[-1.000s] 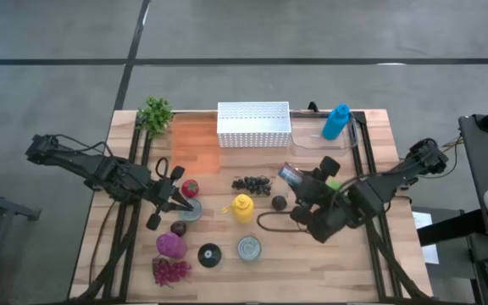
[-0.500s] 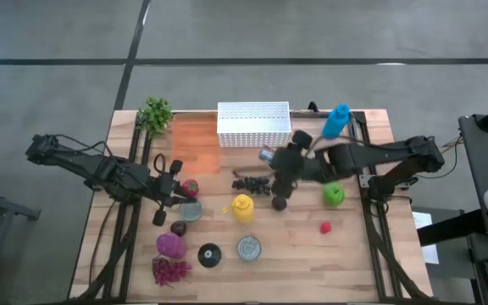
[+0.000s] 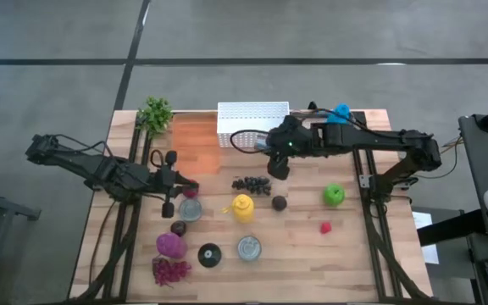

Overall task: Pick & Place Food Item
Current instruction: Put the blue-pink tuna can into the orange bin

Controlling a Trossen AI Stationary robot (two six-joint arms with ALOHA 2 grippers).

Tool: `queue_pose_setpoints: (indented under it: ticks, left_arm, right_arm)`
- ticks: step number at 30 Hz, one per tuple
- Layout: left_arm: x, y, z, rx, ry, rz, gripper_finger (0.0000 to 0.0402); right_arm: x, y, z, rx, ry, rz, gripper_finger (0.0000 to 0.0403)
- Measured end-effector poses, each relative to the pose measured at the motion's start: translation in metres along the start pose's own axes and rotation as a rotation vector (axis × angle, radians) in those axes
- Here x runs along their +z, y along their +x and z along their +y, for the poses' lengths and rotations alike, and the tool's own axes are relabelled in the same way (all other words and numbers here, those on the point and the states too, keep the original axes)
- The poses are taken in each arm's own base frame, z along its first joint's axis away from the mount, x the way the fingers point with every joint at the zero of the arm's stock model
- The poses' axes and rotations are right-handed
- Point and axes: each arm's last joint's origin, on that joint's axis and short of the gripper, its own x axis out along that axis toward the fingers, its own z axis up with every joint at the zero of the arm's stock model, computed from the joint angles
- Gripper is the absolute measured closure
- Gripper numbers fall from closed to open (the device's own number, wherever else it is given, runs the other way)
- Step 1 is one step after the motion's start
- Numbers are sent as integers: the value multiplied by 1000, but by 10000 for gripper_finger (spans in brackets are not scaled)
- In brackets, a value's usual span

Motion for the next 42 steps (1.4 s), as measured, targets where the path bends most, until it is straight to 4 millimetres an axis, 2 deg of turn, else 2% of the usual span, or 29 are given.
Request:
queue_pose_setpoints:
  ticks: [6,12,15,23,28,42]
  left_arm:
    - [0,0,1,32,1,-1,375]
    - [0,0,1,32,0,-4,367]
    - [1,0,1,32,1,-6,344]
    - [3,0,2,69,-9,-29,249]
    - [3,0,4,127,-9,-30,216]
    - [2,0,4,130,-8,-26,207]
  right_arm:
    - [-2,10,-11,25,-5,-9,218]
    - [-5,14,-11,25,-29,-5,218]
    - [-6,16,-11,26,-29,-11,218]
    - [-6,17,-11,26,-27,-14,218]
    - [-3,17,-10,56,-16,-46,216]
    - [-2,16,-9,62,-11,-53,216]
